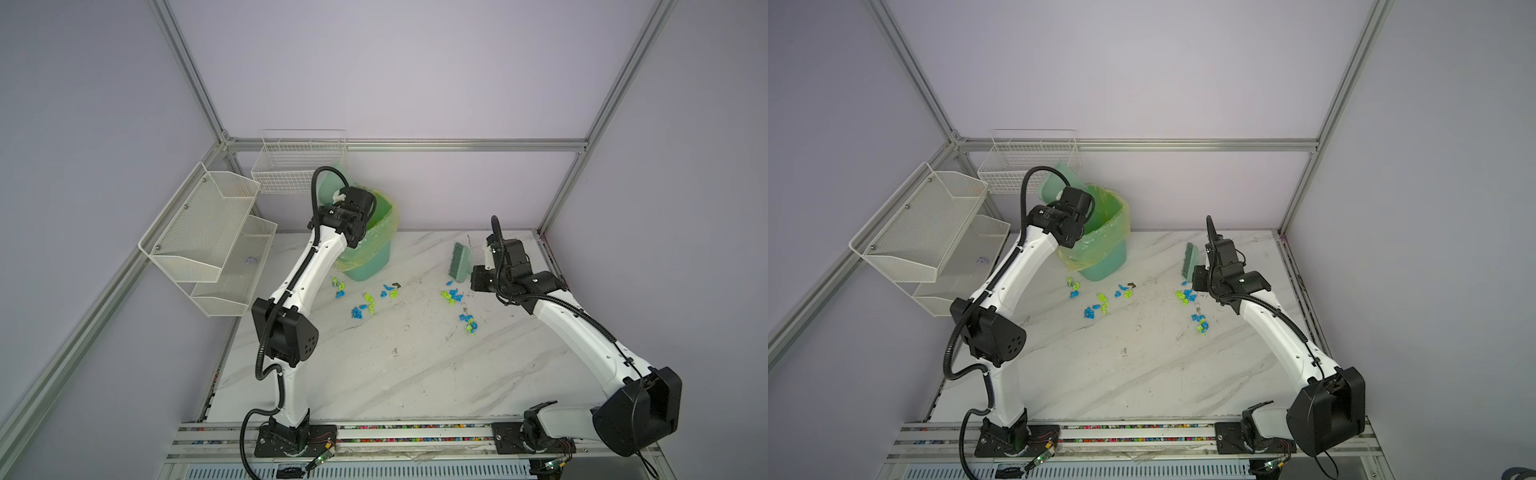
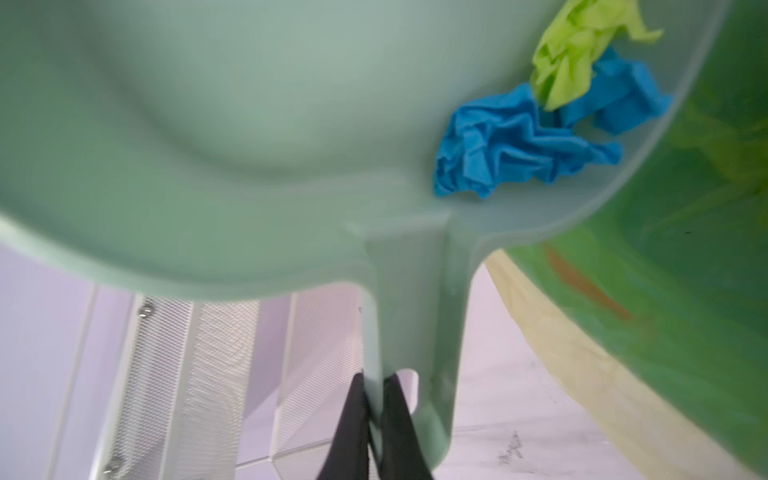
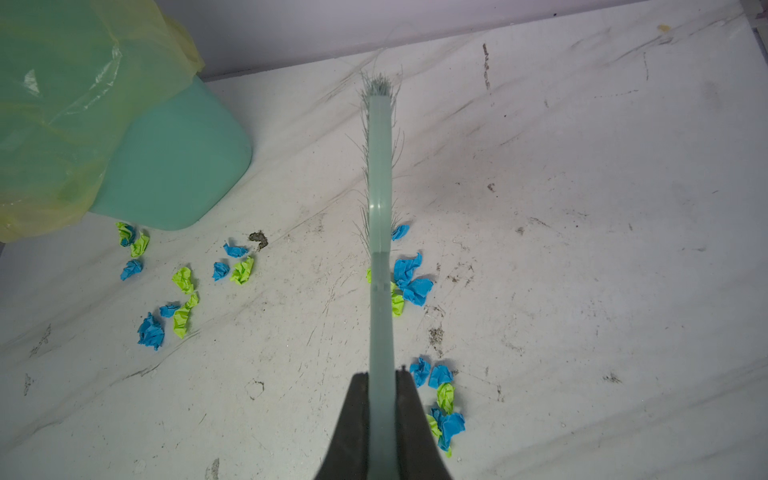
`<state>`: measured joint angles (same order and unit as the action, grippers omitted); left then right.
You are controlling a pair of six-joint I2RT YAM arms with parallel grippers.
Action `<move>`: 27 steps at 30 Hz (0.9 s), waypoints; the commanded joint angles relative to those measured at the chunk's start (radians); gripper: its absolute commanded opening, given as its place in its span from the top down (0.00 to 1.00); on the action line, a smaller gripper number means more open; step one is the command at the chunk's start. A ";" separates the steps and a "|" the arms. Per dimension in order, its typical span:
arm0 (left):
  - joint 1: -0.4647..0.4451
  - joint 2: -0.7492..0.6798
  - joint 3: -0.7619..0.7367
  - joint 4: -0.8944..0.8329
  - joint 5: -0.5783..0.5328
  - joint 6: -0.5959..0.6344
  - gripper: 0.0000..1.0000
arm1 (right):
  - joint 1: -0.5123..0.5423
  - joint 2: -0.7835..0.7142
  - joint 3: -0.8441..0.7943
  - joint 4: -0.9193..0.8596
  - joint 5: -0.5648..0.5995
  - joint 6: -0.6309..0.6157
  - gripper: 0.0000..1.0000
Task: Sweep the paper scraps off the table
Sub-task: 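Tip the dustpan over the trash bin with the left gripper, then bring the empty dustpan back down beside the scraps with the left gripper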
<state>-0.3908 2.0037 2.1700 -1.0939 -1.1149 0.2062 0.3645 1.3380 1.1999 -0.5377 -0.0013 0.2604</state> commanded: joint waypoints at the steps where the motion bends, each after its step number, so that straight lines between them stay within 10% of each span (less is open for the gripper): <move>1: -0.021 0.020 -0.043 0.181 -0.234 0.146 1.00 | -0.005 -0.048 0.006 0.021 0.003 -0.003 1.00; 27: -0.106 -0.062 -0.046 0.338 -0.198 0.281 1.00 | -0.005 -0.080 -0.025 0.034 0.001 -0.026 1.00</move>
<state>-0.4747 1.9854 2.0369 -0.7437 -1.3346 0.5163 0.3645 1.2850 1.1862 -0.5339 0.0025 0.2451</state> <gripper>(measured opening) 0.049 0.108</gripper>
